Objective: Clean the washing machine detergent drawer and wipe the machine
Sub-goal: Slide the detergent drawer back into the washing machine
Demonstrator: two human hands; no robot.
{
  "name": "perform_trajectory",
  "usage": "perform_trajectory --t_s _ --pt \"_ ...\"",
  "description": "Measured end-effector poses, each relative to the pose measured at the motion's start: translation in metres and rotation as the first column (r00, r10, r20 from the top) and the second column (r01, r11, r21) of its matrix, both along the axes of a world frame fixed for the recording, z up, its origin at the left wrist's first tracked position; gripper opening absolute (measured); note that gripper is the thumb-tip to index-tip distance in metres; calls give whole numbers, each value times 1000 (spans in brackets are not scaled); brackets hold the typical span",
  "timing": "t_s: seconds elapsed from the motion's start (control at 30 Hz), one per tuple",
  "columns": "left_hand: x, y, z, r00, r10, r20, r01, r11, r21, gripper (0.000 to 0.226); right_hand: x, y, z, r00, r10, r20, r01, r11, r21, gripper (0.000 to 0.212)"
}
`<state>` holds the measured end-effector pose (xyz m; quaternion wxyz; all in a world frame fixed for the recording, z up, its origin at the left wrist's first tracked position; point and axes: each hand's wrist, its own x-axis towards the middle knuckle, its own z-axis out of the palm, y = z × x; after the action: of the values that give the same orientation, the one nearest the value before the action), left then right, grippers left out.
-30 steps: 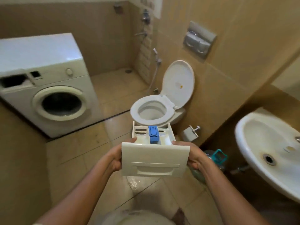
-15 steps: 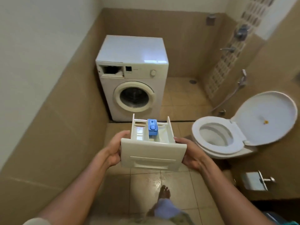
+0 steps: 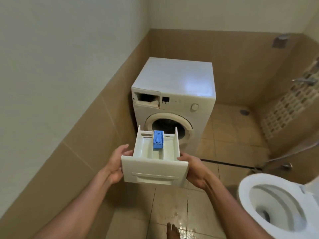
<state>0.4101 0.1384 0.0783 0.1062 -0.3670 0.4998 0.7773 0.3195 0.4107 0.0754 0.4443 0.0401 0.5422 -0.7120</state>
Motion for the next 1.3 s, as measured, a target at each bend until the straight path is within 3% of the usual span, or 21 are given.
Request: perform_trajectory --t_s 0.23,0.33,0.5,0.63,0.73,1.0,1.3 --pt "-76 -44 -7 998 -54 -28 53 998 -20 33 -91 -45 -10 997 2 77 -4 1000 22 35" --pt "-110 -74 -21 997 -77 19 78 997 -8 41 -126 -70 -25 994 12 112 -17 999 42 42" --pt "-175 -120 -47 992 -104 71 103 995 19 51 -182 -129 -45 994 -50 101 29 980 197 38" --pt "-232 -162 -62 986 -145 82 138 987 82 31 -226 -183 -67 991 -119 67 92 944 317 30" --pt "-269 -195 -73 983 -137 119 124 986 111 31 -254 -219 -85 986 -159 57 125 913 387 29" --pt "-326 -253 -102 961 -117 251 96 991 95 70 -303 -273 -102 978 -197 71 138 861 489 30" --pt "-362 -265 -100 961 -111 253 91 992 90 42 -331 -286 -98 975 -205 86 136 857 497 26"
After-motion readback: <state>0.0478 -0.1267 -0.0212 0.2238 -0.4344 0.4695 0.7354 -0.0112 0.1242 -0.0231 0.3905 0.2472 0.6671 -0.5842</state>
